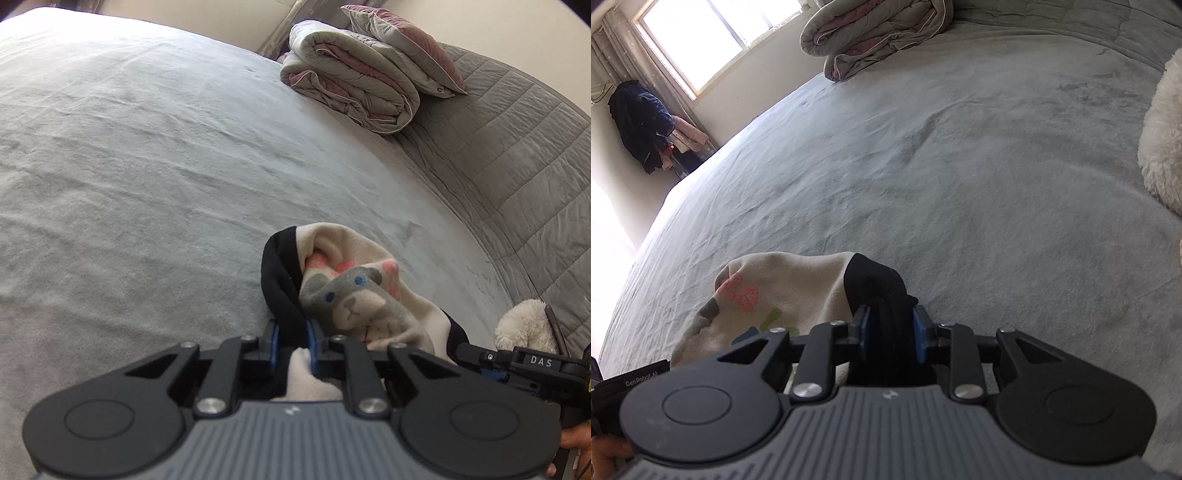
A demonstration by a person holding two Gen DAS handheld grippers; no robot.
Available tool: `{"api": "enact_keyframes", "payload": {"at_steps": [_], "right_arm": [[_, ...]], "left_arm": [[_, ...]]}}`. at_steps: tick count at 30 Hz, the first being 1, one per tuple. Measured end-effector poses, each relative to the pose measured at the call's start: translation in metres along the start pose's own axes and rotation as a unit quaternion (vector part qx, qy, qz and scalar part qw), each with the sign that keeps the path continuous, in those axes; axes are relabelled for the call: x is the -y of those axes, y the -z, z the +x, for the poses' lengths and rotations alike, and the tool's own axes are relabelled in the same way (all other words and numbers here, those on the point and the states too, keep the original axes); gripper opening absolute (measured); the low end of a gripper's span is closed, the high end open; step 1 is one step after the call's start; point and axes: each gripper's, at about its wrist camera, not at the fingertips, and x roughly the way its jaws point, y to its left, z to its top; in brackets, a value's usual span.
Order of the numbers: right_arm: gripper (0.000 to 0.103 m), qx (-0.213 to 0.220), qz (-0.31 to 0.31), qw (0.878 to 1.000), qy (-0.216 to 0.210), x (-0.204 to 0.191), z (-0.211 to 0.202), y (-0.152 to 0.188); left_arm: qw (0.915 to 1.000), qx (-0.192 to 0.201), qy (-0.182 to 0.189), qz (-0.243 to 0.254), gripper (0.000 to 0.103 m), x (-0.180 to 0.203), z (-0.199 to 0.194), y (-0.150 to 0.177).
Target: Fold clothes
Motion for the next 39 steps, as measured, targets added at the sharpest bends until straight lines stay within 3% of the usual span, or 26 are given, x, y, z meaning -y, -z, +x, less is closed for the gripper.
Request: {"api": "enact_keyframes", "payload": {"at_steps": [10, 19, 25, 27, 31, 35, 38, 39], "right_arm": [[0.044, -0.006, -0.006, 1.0, -0.022, -0.018, 0.004, -0.001], [0.045, -0.001, -0.007, 1.0, -0.029, -0.034, 0.006, -0.003], [0.045, -0.002, -0.011, 0.999, -0.03, -0.04, 0.009, -0.003], [0.045, -0.002, -0.013, 0.999, -0.03, -0.042, 0.009, -0.003], [0.045, -0.002, -0.015, 1.0, -0.026, -0.042, 0.009, -0.002], [0.045, -0.002, -0.01, 1.0, -0.022, -0.038, 0.005, -0.003], [0.046, 0.0, -0.005, 1.0, -0.022, -0.036, 0.001, -0.004], [0.051, 0.002, -0.005, 1.0, -0.025, -0.036, -0.001, -0.004]], "left_arm": [[0.9919, 0.1, -0.069, 0.036, 0.013, -0.004, -0.044, -0.024], [0.9809, 0.148, -0.124, 0.023, 0.013, -0.023, -0.069, -0.038], [0.9664, 0.184, -0.176, 0.033, 0.013, -0.028, -0.085, -0.043], [0.9654, 0.178, -0.187, 0.034, 0.013, -0.029, -0.088, -0.045], [0.9756, 0.146, -0.163, 0.018, 0.013, -0.034, -0.097, -0.046], [0.9894, 0.111, -0.093, -0.01, 0.013, -0.037, -0.1, -0.038], [0.9949, 0.089, -0.043, -0.018, 0.014, -0.033, -0.103, -0.031], [0.9962, 0.081, -0.026, -0.019, 0.014, -0.031, -0.103, -0.028]]}}
